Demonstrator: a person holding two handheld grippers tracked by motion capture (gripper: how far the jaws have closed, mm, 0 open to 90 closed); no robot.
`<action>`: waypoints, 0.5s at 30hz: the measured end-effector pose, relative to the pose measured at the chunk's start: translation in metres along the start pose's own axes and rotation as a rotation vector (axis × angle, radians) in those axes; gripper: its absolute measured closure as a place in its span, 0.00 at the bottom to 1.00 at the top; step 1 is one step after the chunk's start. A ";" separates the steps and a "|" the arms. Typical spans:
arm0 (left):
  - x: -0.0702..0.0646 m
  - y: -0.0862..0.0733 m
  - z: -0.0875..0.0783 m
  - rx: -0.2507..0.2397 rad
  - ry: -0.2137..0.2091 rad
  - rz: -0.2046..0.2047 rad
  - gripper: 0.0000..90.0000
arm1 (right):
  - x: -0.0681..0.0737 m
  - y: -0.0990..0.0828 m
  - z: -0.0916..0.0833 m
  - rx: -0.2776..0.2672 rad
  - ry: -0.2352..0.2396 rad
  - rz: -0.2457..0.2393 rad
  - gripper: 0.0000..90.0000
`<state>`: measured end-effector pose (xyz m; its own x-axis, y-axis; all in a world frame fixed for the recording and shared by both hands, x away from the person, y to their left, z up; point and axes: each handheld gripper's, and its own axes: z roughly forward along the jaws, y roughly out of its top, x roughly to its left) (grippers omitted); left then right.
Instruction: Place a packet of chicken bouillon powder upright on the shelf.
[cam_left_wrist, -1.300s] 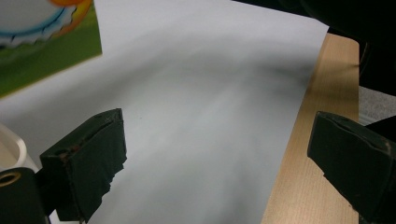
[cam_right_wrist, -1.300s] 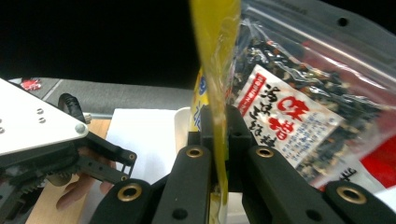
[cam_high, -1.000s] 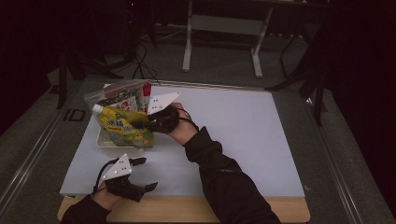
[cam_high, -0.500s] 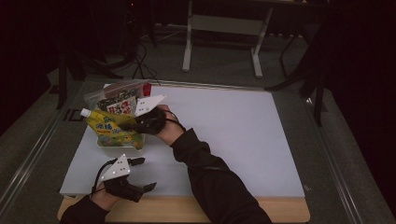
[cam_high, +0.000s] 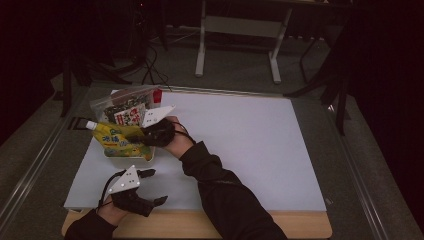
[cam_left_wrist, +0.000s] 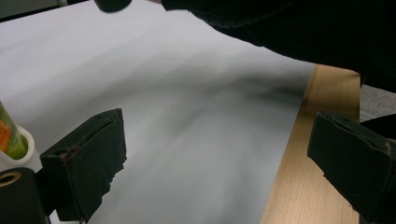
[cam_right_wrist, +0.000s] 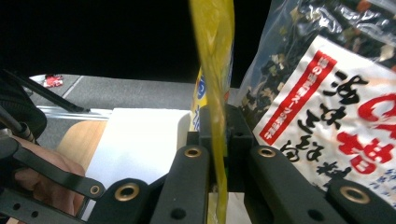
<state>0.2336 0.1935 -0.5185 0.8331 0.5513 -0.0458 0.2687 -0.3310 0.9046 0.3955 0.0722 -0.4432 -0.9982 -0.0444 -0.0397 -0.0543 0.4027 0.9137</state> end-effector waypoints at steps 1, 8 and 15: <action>0.000 0.000 0.000 0.000 0.000 0.000 0.06 | 0.000 -0.001 0.001 0.008 -0.003 0.000 0.97; 0.001 0.000 0.001 0.000 0.000 -0.003 0.06 | 0.000 -0.003 -0.003 -0.001 -0.016 0.018 0.75; 0.000 0.000 0.002 0.002 0.000 -0.005 0.06 | 0.004 -0.001 -0.017 -0.013 -0.052 0.035 0.63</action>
<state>0.2345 0.1925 -0.5195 0.8318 0.5529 -0.0501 0.2736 -0.3297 0.9036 0.3920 0.0560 -0.4373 -0.9995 0.0170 -0.0285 -0.0195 0.3915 0.9200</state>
